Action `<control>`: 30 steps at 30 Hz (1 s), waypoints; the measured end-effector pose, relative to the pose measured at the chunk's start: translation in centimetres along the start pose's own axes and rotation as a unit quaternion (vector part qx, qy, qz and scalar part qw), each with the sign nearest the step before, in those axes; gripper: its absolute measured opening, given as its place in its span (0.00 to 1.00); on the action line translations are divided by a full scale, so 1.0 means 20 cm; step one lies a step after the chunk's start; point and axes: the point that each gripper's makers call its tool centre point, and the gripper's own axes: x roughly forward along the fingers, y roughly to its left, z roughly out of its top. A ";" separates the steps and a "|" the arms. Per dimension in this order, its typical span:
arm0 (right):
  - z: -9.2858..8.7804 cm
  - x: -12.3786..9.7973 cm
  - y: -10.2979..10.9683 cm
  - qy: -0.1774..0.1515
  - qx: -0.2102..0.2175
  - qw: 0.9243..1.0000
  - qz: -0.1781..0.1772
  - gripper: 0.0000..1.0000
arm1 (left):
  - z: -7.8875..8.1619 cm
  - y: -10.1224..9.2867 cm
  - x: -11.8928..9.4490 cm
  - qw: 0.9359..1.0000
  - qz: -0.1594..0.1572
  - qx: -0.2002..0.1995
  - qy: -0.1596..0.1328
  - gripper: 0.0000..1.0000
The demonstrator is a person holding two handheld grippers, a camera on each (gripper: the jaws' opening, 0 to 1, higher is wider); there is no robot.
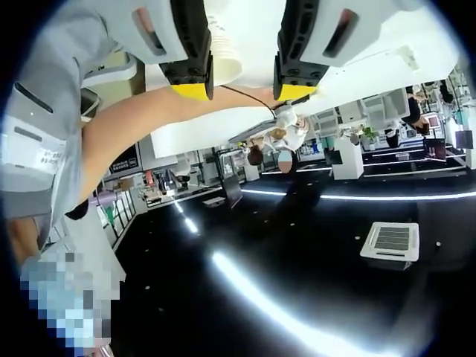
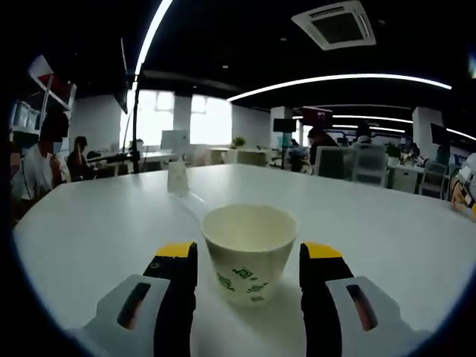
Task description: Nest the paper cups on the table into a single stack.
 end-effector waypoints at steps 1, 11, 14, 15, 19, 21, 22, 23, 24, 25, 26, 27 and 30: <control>0.00 0.01 -0.01 0.000 0.001 1.000 -0.001 0.57 | 0.00 0.00 0.00 1.000 -0.001 -0.001 0.000 0.34; 0.00 0.09 -0.07 -0.008 -0.003 1.000 -0.009 0.54 | -0.01 0.00 0.00 1.000 -0.002 -0.002 0.001 0.34; -0.01 0.09 -0.06 -0.006 -0.007 1.000 -0.008 0.53 | 0.00 0.00 0.00 1.000 -0.002 -0.002 -0.001 0.34; 0.00 0.09 -0.07 -0.005 -0.007 1.000 -0.009 0.53 | 0.00 0.01 0.00 1.000 -0.002 -0.002 -0.001 0.34; 0.00 0.09 -0.10 -0.012 -0.005 1.000 -0.008 0.52 | -0.01 0.01 -0.01 1.000 -0.001 -0.003 -0.001 0.34; 0.00 0.09 -0.11 -0.013 -0.005 1.000 -0.009 0.52 | -0.02 0.02 -0.01 1.000 0.000 -0.006 0.000 0.34; 0.00 0.09 -0.12 -0.011 -0.006 1.000 -0.011 0.52 | -0.02 0.02 -0.01 1.000 0.001 -0.006 0.001 0.34; -0.01 0.08 -0.10 -0.011 -0.008 1.000 -0.012 0.52 | -0.02 0.03 -0.01 1.000 0.002 -0.006 0.001 0.34; -0.01 0.08 -0.09 -0.009 -0.007 1.000 -0.011 0.51 | -0.02 0.03 -0.01 1.000 0.002 -0.006 0.001 0.34; -0.02 0.08 -0.09 -0.009 -0.008 1.000 -0.010 0.51 | -0.02 0.02 -0.01 1.000 0.002 -0.006 0.001 0.34; -0.02 0.08 -0.09 -0.008 -0.010 1.000 -0.010 0.51 | -0.01 0.02 -0.02 1.000 0.002 -0.005 -0.001 0.34; -0.03 0.08 -0.09 -0.007 -0.012 1.000 -0.011 0.50 | -0.01 0.02 -0.02 1.000 0.002 -0.006 -0.002 0.34; -0.03 0.09 -0.11 -0.008 -0.011 1.000 -0.010 0.49 | 0.00 0.02 -0.02 1.000 0.003 -0.006 -0.003 0.34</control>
